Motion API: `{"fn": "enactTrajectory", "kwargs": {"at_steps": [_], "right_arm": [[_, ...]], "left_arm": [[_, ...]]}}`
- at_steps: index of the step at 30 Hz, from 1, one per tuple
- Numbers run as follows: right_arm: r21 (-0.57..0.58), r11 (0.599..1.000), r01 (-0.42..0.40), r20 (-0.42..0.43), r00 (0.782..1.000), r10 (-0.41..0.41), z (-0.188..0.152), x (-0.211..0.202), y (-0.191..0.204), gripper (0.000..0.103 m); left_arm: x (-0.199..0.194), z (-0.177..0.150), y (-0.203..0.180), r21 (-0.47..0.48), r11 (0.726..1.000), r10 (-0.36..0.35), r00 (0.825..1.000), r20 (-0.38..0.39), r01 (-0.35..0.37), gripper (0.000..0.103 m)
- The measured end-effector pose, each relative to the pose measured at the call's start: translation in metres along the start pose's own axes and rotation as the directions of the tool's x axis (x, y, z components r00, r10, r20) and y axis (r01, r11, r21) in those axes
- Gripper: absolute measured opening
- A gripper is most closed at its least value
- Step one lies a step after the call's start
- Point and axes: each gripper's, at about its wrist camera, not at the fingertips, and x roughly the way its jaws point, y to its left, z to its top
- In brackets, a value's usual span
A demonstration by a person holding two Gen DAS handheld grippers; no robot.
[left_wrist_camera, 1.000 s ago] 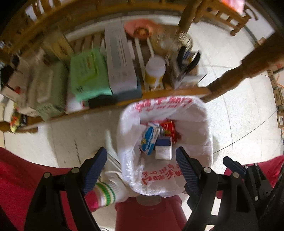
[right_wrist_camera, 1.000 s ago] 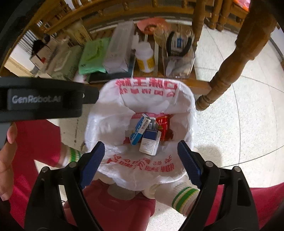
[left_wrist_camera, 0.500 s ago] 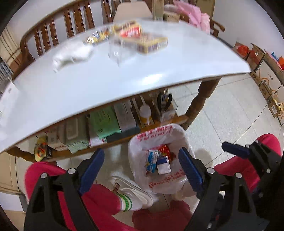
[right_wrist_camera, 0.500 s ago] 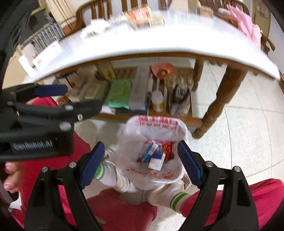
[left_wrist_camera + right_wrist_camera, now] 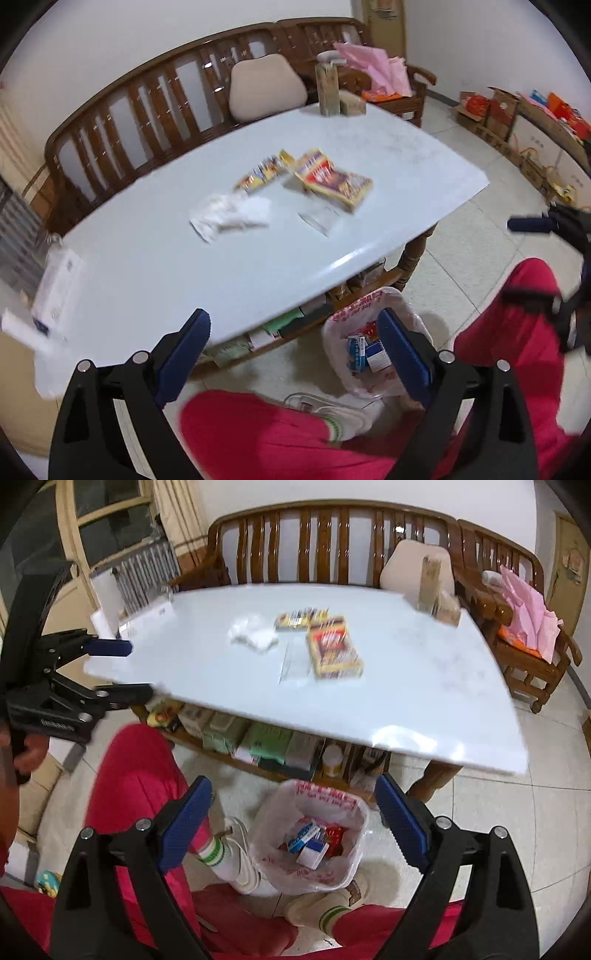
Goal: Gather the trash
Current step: 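Move both tools back over the table toward the remaining trash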
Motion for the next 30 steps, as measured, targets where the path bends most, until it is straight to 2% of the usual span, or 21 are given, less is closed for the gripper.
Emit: {"fn": "enactTrajectory", "kwargs": {"at_steps": [4, 7, 12, 14, 21, 30], "right_arm": [[-0.01, 1.0, 0.024, 0.045, 0.999, -0.024, 0.032, -0.026, -0.012, 0.089], [-0.026, 0.998, 0.056, 0.088, 0.995, -0.054, 0.057, -0.042, -0.017, 0.093], [-0.067, 0.995, 0.074, 0.112, 0.991, -0.067, 0.09, -0.048, -0.019, 0.093], [-0.075, 0.994, 0.073, 0.108, 0.992, -0.065, 0.105, -0.045, -0.02, 0.093], [-0.075, 0.996, 0.049, 0.066, 0.997, -0.044, 0.146, -0.019, -0.025, 0.093], [-0.12, 0.992, 0.03, 0.001, 1.0, -0.03, 0.185, 0.026, -0.022, 0.093]], "left_arm": [[-0.015, 0.026, 0.035, 0.036, 0.999, -0.016, 1.0, -0.026, 0.017, 0.092], [-0.02, 0.04, 0.044, 0.113, 0.993, 0.02, 1.0, -0.012, -0.018, 0.092], [-0.012, 0.062, 0.051, 0.215, 0.976, -0.039, 0.999, -0.028, 0.044, 0.092], [-0.002, 0.071, 0.054, 0.249, 0.968, -0.021, 0.999, -0.049, 0.033, 0.092], [0.034, 0.085, 0.057, 0.35, 0.935, -0.018, 0.993, -0.12, 0.059, 0.092], [0.09, 0.095, 0.064, 0.426, 0.896, -0.033, 0.975, -0.22, 0.126, 0.092]]}}
